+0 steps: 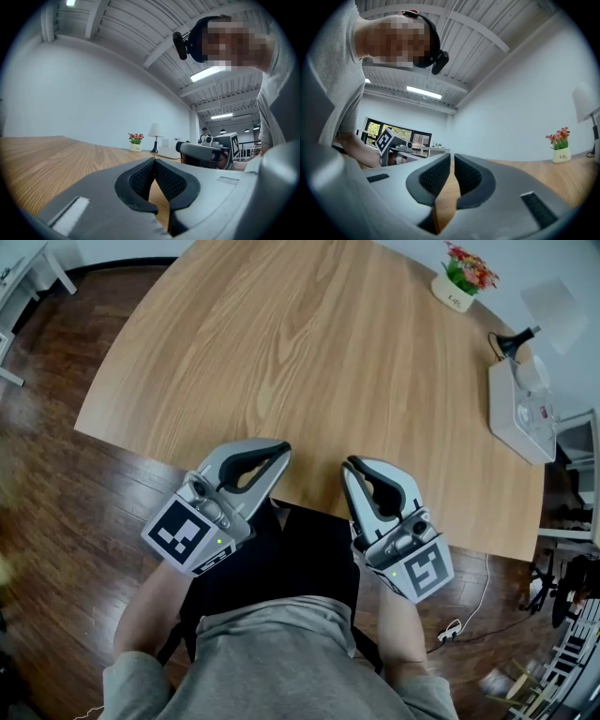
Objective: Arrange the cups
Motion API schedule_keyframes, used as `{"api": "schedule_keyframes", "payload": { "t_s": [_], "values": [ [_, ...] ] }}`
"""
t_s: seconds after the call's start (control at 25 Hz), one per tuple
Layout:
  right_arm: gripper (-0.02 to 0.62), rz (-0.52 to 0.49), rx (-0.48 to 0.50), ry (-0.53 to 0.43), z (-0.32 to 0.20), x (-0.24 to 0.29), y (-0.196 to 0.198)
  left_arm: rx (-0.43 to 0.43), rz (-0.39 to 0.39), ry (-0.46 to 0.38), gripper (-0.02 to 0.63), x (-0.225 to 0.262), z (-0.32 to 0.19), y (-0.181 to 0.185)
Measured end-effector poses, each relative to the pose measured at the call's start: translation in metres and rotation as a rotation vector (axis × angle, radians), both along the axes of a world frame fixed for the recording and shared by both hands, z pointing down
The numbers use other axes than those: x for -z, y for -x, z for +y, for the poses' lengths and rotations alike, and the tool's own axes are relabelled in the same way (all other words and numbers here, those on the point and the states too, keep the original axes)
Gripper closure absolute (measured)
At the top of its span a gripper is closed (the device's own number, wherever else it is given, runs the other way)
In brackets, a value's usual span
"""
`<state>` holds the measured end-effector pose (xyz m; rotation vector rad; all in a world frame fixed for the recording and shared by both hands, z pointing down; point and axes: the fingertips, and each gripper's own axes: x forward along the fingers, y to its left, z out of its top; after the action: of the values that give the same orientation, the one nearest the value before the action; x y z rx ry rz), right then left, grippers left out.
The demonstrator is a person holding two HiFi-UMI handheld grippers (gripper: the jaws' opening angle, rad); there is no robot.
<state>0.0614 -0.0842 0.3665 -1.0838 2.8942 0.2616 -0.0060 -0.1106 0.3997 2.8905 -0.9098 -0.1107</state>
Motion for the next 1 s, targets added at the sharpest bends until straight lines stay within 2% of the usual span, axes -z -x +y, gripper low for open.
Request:
{"api": "schedule_keyframes", "payload": {
  "t_s": [1.0],
  "values": [
    [0.572, 0.016, 0.031, 0.008, 0.0058, -0.0012, 0.0042, -0.003, -0.060, -0.016, 0.597, -0.0042, 0.0029, -0.0073]
  ]
}}
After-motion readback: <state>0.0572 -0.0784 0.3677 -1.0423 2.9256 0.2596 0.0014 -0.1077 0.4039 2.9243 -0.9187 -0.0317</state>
